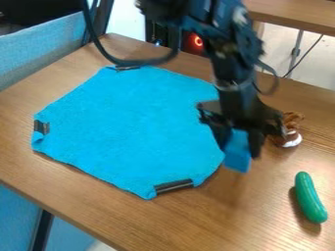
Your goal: Put the blue figure to the bottom left of the cloth
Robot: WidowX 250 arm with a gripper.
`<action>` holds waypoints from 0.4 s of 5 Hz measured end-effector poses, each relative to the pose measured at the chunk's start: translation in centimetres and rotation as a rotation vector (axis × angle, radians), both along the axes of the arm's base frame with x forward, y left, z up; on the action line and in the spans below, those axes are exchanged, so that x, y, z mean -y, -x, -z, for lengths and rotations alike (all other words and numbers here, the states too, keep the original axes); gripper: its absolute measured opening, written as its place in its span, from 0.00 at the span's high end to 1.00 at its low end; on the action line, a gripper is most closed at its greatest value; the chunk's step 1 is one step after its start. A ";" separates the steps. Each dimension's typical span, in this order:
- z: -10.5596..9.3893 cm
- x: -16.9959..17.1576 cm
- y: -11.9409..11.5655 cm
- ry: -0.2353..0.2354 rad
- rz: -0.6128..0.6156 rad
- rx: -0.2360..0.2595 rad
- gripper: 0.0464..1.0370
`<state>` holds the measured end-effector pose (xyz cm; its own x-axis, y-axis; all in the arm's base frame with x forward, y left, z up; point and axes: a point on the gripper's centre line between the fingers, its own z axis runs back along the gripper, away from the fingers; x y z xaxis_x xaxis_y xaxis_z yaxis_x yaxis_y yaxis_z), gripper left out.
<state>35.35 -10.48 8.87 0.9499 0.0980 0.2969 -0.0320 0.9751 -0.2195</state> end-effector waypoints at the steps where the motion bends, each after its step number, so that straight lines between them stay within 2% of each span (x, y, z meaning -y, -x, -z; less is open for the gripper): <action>1: -2.6 -3.6 -2.3 0.089 -0.158 0.012 0.47; 2: -4.9 -6.2 -4.4 0.109 -0.299 0.070 0.47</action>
